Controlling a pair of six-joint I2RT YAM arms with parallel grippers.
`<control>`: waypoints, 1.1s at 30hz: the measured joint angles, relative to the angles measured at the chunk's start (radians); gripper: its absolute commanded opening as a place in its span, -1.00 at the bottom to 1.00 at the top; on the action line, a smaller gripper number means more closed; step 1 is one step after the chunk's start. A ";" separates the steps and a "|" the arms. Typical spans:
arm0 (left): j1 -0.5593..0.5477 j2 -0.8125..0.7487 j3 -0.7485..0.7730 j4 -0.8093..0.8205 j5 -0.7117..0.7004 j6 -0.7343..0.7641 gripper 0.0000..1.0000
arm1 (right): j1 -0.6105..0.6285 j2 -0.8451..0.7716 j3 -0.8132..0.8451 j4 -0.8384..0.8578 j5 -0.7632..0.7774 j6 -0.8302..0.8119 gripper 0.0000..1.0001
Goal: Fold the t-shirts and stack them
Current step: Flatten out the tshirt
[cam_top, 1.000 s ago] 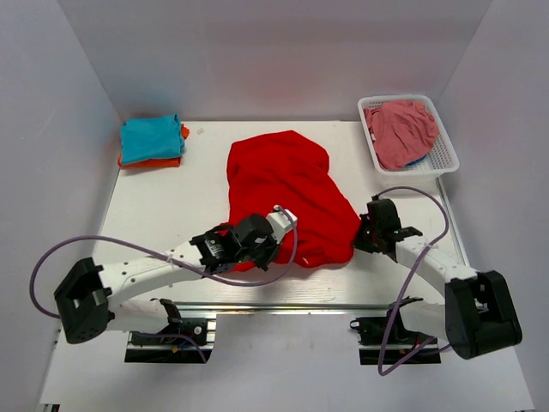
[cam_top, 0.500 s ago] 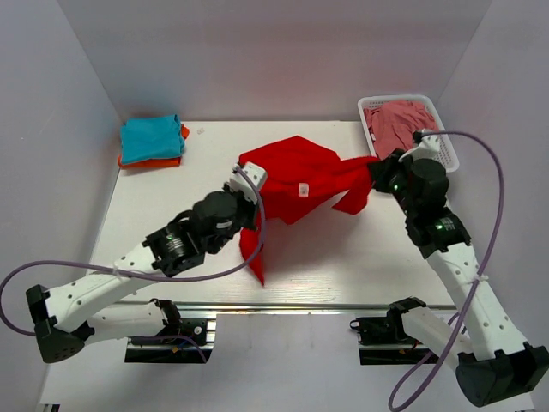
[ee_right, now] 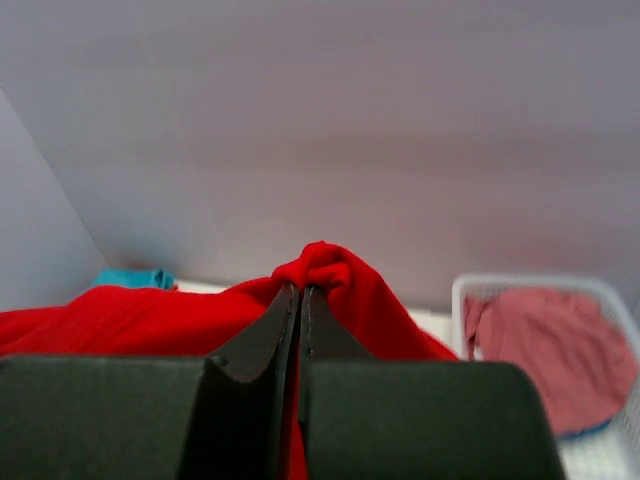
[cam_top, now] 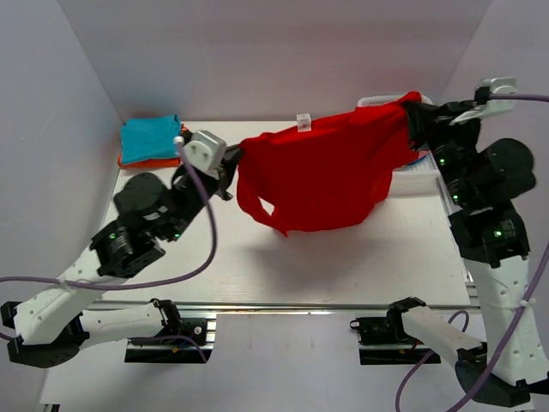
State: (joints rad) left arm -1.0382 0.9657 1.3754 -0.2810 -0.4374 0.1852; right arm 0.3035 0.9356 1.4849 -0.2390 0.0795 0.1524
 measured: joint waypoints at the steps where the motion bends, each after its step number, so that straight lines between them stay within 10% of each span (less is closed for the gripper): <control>1: 0.000 -0.011 0.026 -0.004 0.023 0.016 -1.00 | 0.000 0.000 0.028 -0.001 -0.008 -0.015 -1.00; 19: 0.003 0.073 0.708 -0.307 0.544 0.117 -1.00 | 0.012 -0.112 0.348 0.004 -0.252 -0.139 -1.00; 33: 0.008 0.105 0.491 -0.188 0.259 0.175 -1.00 | 0.010 -0.097 0.122 0.095 -0.100 -0.171 -1.00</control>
State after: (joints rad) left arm -1.0306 1.0710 1.8664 -0.4686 -0.1780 0.3603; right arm 0.3134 0.8383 1.6073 -0.1440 -0.0200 -0.0189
